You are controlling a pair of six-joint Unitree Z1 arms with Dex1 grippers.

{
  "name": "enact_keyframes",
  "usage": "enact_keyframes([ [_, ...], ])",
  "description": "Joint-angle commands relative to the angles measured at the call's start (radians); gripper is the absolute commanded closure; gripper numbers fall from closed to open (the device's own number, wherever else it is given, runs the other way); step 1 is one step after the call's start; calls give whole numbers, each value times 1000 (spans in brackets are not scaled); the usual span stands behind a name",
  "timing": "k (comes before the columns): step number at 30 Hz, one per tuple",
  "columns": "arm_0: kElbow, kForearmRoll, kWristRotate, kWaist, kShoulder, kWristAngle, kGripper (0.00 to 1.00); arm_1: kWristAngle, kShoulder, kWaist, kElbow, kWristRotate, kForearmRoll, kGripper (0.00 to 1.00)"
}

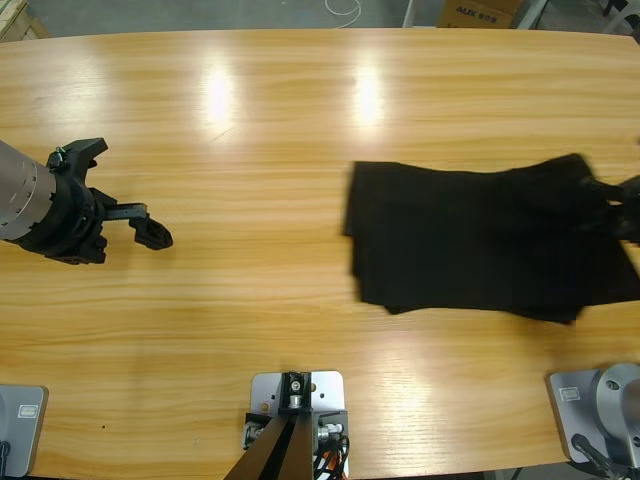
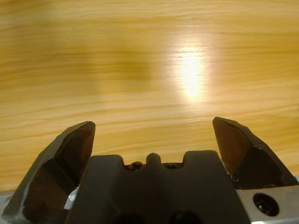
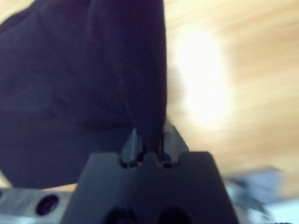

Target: Fold clothes

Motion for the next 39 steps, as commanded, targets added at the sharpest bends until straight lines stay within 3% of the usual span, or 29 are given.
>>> enact_keyframes([
  [1,53,-14,1,-8,-17,12,18,-319,7,249,-157,19,237,1000],
  [6,53,-22,1,-10,-14,12,18,-349,139,538,-331,59,321,1000],
  [13,61,-26,-2,-11,-16,12,18,-285,318,746,-483,89,343,1000],
  [19,69,-36,-2,-11,-14,12,18,-206,442,838,-553,94,330,1000],
  [26,87,-40,-2,-11,-16,12,18,-180,573,938,-766,84,389,1000],
  [39,121,-61,-3,-11,-19,12,18,-47,656,968,-888,28,334,1000],
])
